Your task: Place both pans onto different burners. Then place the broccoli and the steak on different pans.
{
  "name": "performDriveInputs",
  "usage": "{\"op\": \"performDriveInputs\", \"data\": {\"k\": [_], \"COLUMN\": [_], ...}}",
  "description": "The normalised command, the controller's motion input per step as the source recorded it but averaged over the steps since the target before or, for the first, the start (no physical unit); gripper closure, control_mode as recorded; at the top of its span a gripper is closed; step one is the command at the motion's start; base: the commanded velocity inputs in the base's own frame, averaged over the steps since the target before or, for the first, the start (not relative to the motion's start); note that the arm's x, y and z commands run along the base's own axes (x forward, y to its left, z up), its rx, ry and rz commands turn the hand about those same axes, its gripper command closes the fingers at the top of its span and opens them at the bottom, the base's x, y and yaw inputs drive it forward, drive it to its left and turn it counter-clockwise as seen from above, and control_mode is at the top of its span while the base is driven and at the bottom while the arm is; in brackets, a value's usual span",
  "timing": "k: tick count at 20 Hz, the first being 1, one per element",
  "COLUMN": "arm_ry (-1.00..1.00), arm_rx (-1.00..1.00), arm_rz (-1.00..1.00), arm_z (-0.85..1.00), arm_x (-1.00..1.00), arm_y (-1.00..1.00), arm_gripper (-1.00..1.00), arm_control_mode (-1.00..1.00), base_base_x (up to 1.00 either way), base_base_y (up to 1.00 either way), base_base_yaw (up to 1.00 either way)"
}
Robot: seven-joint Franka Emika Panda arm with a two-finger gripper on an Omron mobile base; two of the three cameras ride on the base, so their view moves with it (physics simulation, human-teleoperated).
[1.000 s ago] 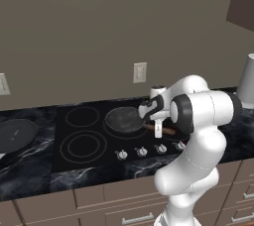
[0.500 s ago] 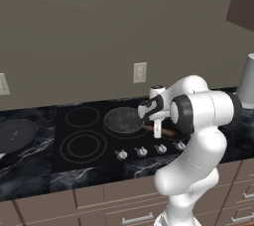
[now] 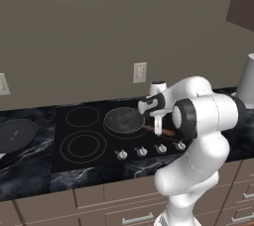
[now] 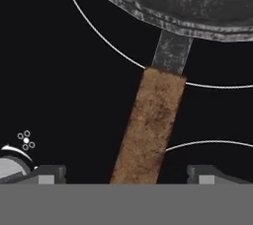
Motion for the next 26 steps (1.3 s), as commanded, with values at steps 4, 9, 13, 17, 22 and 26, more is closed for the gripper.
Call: {"op": "performDriveInputs", "data": {"k": [4,9,13,17,22,26], "arm_ry": [0.00,0.00,0.00,0.00,-0.03,0.00], "arm_rx": [0.00,0.00,0.04,0.11,0.13,0.02], "arm_rz": [0.00,0.00,-0.13,-0.28,-0.35,-0.28], "arm_z": [0.53,0.53,0.38,0.19,0.11,0.42], "arm_x": [-0.13,-0.41,-0.60,-0.60,-0.67,-0.24], "arm_y": [0.00,0.00,0.00,-0.01,-0.17,-0.03], "arm_gripper": [-1.00,-1.00,-1.00,-1.00,-1.00,-1.00], "arm_control_mode": [-1.00,-1.00,-1.00,-1.00,-1.00,-1.00], "base_base_x": [0.00,0.00,0.00,0.00,0.00,0.00], "base_base_y": [0.00,0.00,0.00,0.00,0.00,0.00], "base_base_yaw": [0.00,0.00,0.00,0.00,0.00,0.00]}}
